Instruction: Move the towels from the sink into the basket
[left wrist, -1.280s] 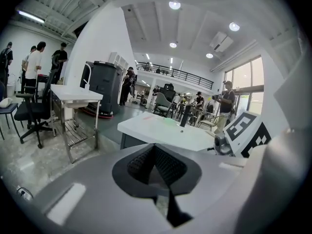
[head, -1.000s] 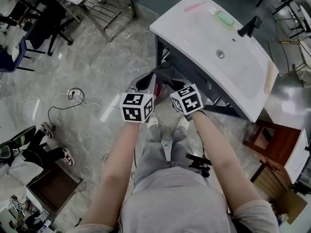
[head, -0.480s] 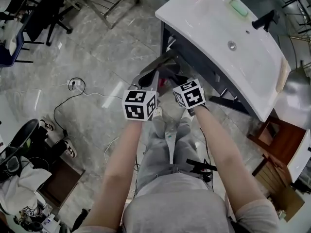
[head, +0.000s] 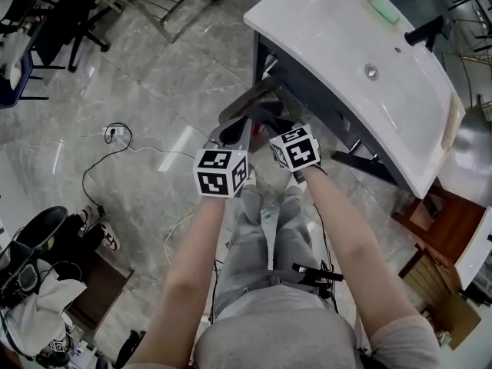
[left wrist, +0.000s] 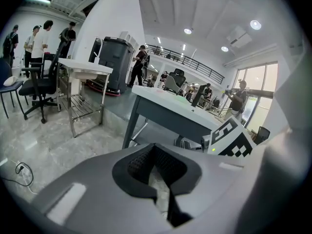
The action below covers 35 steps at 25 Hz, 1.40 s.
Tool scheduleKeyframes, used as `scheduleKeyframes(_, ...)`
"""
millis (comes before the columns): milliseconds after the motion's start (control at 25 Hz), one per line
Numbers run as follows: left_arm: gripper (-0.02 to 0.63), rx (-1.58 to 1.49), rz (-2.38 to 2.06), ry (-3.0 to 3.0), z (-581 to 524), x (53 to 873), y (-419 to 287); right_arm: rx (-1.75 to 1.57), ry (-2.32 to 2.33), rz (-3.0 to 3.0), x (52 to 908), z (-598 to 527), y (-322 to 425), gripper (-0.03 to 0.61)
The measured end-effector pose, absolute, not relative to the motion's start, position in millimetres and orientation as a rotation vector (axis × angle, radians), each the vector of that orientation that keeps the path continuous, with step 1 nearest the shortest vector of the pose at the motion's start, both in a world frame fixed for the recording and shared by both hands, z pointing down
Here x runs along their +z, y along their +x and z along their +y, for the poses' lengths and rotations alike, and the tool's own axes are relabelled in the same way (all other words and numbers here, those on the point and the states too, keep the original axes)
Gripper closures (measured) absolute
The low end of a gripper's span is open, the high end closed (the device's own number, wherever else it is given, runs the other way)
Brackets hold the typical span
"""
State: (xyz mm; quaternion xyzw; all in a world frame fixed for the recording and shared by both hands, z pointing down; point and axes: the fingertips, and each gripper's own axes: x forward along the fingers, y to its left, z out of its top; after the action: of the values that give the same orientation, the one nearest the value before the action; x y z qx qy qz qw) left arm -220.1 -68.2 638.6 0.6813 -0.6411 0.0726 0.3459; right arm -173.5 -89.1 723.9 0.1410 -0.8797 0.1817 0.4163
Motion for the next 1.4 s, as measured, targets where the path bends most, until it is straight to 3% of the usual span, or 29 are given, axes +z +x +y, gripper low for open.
scheduleKeyframes(280,0.607,0.185,-1.676,1.737,-63.9,649.6,-232.2,0.423,0.405,-2.200,742.1,-107.8,-179.2,0.482)
scheduleKeyframes(440,0.607,0.184,-1.667,1.725,-61.9,653.3,-234.2,0.398,0.400,-2.223,740.8,-112.9,-182.7,0.425)
scheduleKeyframes(960,0.607,0.174,-1.658,1.731,-67.5,649.5,-226.1,0.433,0.415,-2.219,734.8,-106.6,-172.9,0.420)
scheduleKeyframes(1000,0.607,0.175,-1.658,1.733,-68.0,648.0,-225.1,0.435,0.420,-2.224,731.1,-106.1,-172.2,0.424)
scheduleKeyframes(1080,0.607,0.176,-1.658,1.740,-69.0,644.2,-222.5,0.432,0.419,-2.241,721.7,-103.4,-170.9,0.529)
scheduleKeyframes(1120,0.607,0.176,-1.659,1.744,-69.6,641.9,-221.0,0.435,0.411,-2.254,716.1,-101.0,-170.8,0.548)
scheduleKeyframes(1400,0.607,0.178,-1.663,1.783,-75.9,622.2,-208.7,0.415,0.393,-2.333,678.7,-91.9,-165.3,0.560)
